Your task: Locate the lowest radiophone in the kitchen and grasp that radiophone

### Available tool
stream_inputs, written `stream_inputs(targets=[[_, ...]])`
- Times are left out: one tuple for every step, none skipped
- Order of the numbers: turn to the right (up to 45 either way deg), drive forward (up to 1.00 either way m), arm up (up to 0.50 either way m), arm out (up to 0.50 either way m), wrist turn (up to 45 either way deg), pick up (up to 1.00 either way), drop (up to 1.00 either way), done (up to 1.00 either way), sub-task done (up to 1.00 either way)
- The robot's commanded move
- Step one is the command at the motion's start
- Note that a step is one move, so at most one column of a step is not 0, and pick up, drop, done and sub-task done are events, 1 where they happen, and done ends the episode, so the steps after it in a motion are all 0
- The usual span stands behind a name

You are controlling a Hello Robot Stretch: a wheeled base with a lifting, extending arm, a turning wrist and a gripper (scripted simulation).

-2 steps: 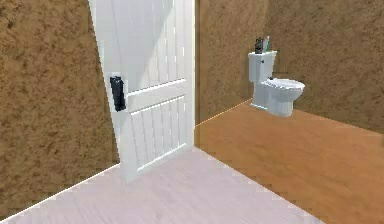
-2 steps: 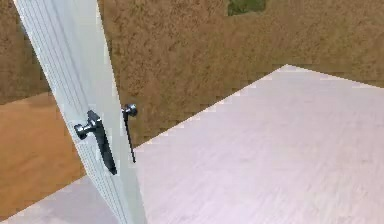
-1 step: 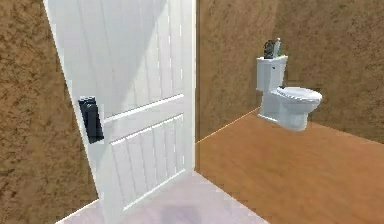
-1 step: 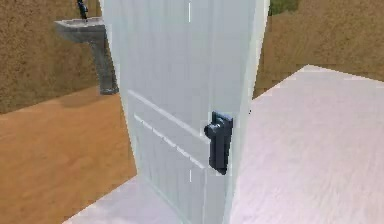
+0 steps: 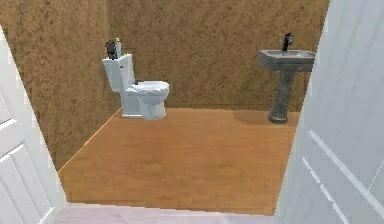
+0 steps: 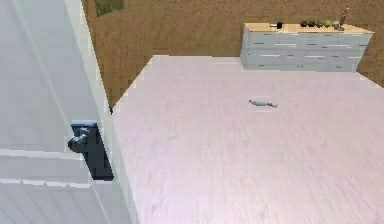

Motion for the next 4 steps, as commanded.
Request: stream_inputs(targets=[[3.0,0.00,0.00,0.00,0.0,0.00,0.00,0.00,0.00],[0.0,1.00,0.00,0.00,0.0,0.00,0.00,0.00,0.00],[0.0,0.50,0.00,0.00,0.0,0.00,0.00,0.00,0.00],[45.0,0.00,0.00,0.00,0.0,0.00,0.00,0.00,0.00]])
